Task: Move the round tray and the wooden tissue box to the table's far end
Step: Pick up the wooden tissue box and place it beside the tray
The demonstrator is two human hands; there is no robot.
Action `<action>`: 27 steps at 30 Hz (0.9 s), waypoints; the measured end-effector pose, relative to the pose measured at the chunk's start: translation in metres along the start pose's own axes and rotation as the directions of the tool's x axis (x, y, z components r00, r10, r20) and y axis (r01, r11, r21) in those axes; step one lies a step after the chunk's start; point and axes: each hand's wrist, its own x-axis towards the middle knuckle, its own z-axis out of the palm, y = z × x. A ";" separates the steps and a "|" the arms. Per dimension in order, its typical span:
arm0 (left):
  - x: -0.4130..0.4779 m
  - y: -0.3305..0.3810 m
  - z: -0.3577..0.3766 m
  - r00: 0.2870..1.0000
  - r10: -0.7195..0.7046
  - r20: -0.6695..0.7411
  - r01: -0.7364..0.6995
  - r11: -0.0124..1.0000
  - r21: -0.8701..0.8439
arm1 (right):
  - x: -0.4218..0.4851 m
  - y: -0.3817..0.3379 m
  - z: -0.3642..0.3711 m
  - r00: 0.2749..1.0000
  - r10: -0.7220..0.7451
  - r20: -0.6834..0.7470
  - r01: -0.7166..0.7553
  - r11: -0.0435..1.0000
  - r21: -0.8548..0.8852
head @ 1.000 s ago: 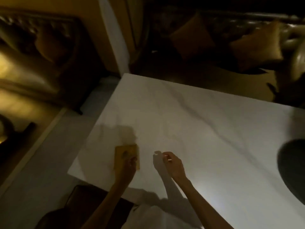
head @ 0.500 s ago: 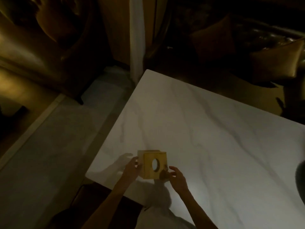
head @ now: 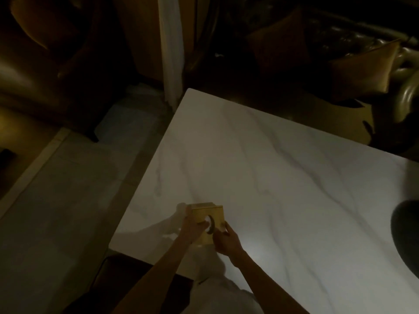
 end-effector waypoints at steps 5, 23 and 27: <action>-0.005 0.010 0.007 1.000 -0.015 -0.012 0.016 0.996 0.092 | -0.003 0.004 -0.022 0.994 0.029 0.103 -0.032 0.999 0.028; -0.115 0.151 0.218 0.997 0.038 -0.065 -0.046 0.992 -0.119 | -0.062 0.007 -0.288 0.941 -0.329 0.075 0.266 0.860 0.436; -0.127 0.170 0.268 0.986 0.105 0.129 -0.090 0.989 -0.117 | -0.075 0.012 -0.375 0.932 -0.363 -0.008 0.324 0.821 0.470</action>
